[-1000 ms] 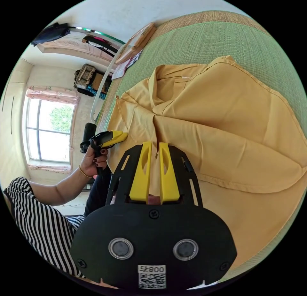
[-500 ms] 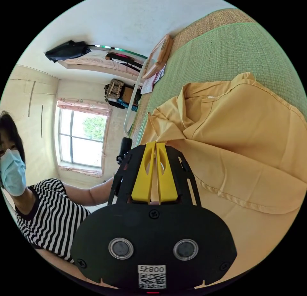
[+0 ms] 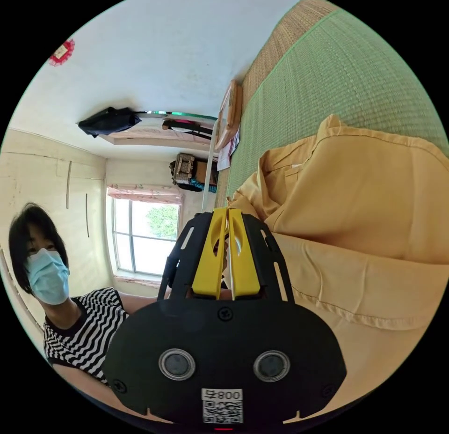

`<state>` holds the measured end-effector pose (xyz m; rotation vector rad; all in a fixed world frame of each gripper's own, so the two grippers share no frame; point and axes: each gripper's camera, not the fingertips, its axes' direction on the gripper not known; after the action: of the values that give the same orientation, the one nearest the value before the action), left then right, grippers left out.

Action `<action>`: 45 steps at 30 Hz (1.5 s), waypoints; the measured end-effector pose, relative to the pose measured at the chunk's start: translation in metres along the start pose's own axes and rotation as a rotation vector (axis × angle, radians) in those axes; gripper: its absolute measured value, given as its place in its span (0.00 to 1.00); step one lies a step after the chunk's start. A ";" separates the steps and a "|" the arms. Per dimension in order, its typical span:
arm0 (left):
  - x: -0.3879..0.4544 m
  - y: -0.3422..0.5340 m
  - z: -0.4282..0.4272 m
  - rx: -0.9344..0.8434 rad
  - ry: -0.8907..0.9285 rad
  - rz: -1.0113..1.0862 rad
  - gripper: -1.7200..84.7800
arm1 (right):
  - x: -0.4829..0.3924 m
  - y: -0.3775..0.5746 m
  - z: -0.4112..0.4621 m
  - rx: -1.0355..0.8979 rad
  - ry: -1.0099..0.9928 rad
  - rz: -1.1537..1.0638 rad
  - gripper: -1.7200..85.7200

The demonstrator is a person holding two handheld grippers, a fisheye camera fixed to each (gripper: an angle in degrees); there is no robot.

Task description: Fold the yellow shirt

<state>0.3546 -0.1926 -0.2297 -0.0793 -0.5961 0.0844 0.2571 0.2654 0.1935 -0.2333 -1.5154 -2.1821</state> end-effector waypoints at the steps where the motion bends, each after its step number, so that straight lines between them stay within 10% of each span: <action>1: 0.005 -0.011 0.004 0.004 -0.006 0.015 0.10 | 0.007 0.000 -0.003 0.018 -0.021 0.017 0.03; 17: 0.045 -0.072 0.033 0.039 -0.087 0.108 0.10 | 0.052 0.011 -0.019 0.114 -0.007 0.086 0.05; 31: 0.053 -0.059 0.003 -0.030 -0.521 0.138 0.07 | 0.039 0.076 -0.039 0.029 0.261 0.028 0.04; 45: 0.016 0.018 -0.006 0.048 -0.361 -0.033 0.11 | 0.054 0.117 -0.086 0.207 0.442 0.116 0.07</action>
<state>0.3698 -0.1736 -0.2276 -0.0073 -0.9554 0.0817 0.2753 0.1388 0.2811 0.2121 -1.4151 -1.8168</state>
